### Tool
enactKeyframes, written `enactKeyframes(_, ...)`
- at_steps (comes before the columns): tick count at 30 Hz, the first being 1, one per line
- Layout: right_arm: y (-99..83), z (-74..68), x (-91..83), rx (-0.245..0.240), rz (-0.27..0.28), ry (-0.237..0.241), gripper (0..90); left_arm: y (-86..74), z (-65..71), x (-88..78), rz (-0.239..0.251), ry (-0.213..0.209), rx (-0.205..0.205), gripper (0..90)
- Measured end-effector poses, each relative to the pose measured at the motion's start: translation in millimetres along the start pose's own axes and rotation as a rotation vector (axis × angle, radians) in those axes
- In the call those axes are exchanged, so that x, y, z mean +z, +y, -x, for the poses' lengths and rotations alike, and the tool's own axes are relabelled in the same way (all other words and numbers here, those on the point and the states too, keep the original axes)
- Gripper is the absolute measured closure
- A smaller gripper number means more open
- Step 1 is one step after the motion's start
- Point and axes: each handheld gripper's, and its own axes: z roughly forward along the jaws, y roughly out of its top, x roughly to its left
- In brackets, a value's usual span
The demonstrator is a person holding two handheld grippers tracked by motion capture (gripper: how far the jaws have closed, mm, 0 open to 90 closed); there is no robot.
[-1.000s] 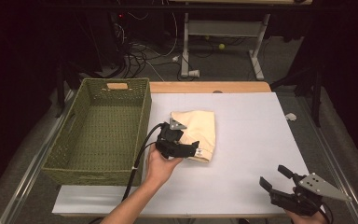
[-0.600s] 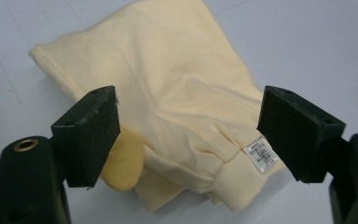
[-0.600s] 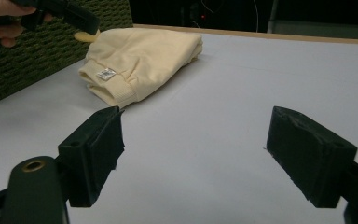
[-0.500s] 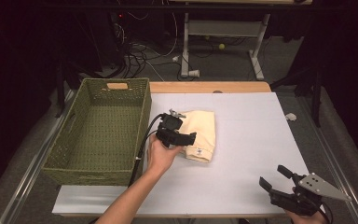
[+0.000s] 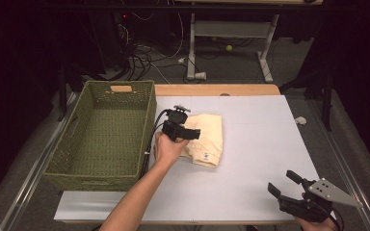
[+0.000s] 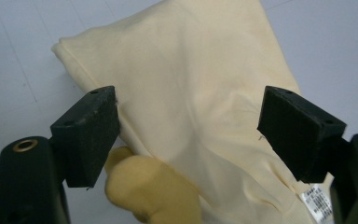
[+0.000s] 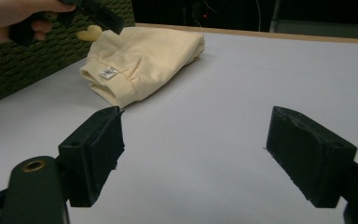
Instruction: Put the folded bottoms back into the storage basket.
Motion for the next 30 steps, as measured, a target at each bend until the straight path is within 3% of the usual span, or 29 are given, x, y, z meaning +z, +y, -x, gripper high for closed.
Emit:
enactKeyframes(15,0.0,-0.2,-0.2,-0.002,-0.002,0.002,19.6,6.0,-11.5,18.3,-0.072,0.027,-0.053,17.5)
enactKeyframes(22,-0.1,-0.2,0.1,0.000,-0.003,0.007,19.6,3.9,-16.2,31.5,-0.138,0.028,-0.068,16.5)
enactKeyframes(30,-0.2,-0.5,0.4,-0.006,-0.006,0.009,19.6,1.6,-19.0,42.3,-0.173,-0.020,-0.099,15.6)
